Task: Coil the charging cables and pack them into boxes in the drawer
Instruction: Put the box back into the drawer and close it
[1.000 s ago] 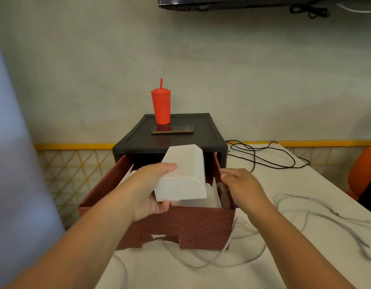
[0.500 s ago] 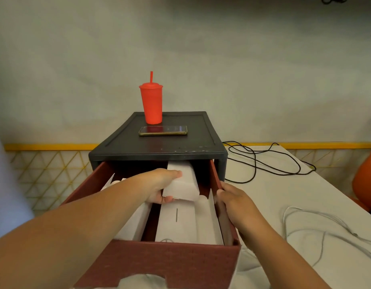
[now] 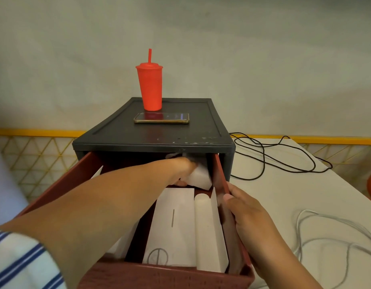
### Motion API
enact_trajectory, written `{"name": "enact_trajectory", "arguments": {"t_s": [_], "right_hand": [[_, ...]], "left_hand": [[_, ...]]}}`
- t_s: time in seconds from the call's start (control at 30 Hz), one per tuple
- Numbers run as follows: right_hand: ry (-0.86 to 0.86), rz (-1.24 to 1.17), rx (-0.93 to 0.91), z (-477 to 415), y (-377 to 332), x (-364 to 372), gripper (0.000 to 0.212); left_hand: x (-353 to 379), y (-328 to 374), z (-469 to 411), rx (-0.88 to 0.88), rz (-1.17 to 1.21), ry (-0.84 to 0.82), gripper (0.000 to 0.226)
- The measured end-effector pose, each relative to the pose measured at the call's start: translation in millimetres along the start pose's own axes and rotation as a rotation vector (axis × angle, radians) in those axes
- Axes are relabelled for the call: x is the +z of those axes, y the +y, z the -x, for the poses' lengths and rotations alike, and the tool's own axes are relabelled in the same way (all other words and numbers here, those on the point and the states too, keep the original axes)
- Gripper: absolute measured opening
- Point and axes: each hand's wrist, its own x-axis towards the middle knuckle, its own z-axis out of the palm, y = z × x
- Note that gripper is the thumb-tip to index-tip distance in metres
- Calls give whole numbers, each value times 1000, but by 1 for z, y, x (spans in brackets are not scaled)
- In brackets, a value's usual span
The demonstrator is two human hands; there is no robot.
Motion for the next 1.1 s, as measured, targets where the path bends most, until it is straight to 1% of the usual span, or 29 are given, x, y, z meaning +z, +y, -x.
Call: {"name": "enact_trajectory", "arguments": {"t_s": [0.13,0.2,0.27,0.3,0.4,0.47,0.6,0.7,0.8,0.83,0.97,1.03,1.1], "right_hand": [[-7,14,8,0,0,1,34],[-4,11,5,0,0,1,34],[-5,2,8,0,0,1,34],[-5,-2,6,-1,0,1,35],[-2,-3,-3,0,-1,1,35],[-2,-15,-7,1,-1,1,35],[-4,-28,-15,2,-1,1,34],[-5,-30,-15,1,-1,3,36],[-8,-61,-1,3,-3,3,51],[-13,-82,10,5,-3,2,53],[-17,-197,40,13,-1,-3,40],[-22,-255,54,23,0,-6,33],[-54,-281,33,37,0,-7,28]], "left_hand": [[10,5,-1,-14,-197,-13,48],[13,7,-2,23,-378,-23,46],[13,8,-3,92,-599,13,40],[12,8,-3,114,-667,36,38],[11,7,-4,134,-802,65,37],[11,8,-3,141,-873,50,37],[9,9,8,183,-886,18,39],[6,14,28,213,-891,-42,40],[0,15,59,283,-978,-119,40],[-5,14,71,305,-1004,-137,41],[-38,6,131,369,-964,-209,56],[-62,-3,167,410,-877,-271,64],[-86,-16,200,403,-780,-334,69]]}}
